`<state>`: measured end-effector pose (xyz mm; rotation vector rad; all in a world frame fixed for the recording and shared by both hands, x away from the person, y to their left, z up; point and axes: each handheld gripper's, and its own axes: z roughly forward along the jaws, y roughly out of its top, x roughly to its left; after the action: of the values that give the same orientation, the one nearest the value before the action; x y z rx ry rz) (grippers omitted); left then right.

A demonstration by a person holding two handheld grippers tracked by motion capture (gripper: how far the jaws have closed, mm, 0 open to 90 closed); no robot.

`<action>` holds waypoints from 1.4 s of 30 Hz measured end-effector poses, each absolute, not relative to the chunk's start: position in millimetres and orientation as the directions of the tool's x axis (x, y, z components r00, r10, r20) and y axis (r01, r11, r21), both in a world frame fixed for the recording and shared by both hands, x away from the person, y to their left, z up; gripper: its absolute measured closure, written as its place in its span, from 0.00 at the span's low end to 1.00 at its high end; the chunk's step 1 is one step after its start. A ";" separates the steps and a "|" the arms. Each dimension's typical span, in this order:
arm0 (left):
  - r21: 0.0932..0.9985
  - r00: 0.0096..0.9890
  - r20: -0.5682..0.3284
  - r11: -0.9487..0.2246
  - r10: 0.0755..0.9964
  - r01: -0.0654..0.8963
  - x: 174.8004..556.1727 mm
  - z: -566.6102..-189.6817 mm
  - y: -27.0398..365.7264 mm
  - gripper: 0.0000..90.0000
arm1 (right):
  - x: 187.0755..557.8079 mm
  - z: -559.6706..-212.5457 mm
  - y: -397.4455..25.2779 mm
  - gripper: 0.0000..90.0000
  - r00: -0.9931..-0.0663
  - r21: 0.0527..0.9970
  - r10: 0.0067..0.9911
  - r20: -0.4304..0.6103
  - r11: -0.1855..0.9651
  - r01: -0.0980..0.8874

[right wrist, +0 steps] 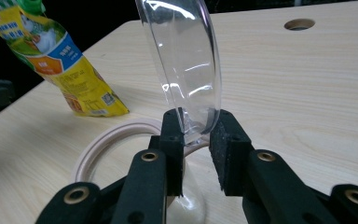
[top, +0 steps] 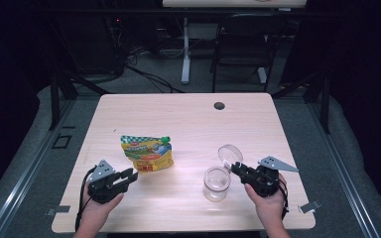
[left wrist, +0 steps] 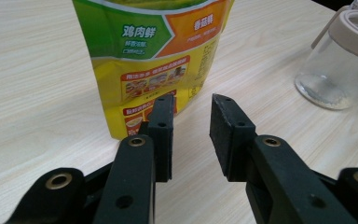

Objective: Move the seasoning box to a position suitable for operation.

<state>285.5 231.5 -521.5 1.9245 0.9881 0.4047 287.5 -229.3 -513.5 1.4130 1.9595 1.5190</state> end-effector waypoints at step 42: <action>0.856 0.613 -0.135 -0.219 0.779 0.468 319.0 -517.4 248.9 0.53 | 268.7 -514.7 -240.4 0.65 -0.484 0.883 0.830 0.278 -0.022 0.469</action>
<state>319.0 248.9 -517.4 1.8675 0.9990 0.4023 268.7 -240.4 -514.7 1.3606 1.9270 1.5082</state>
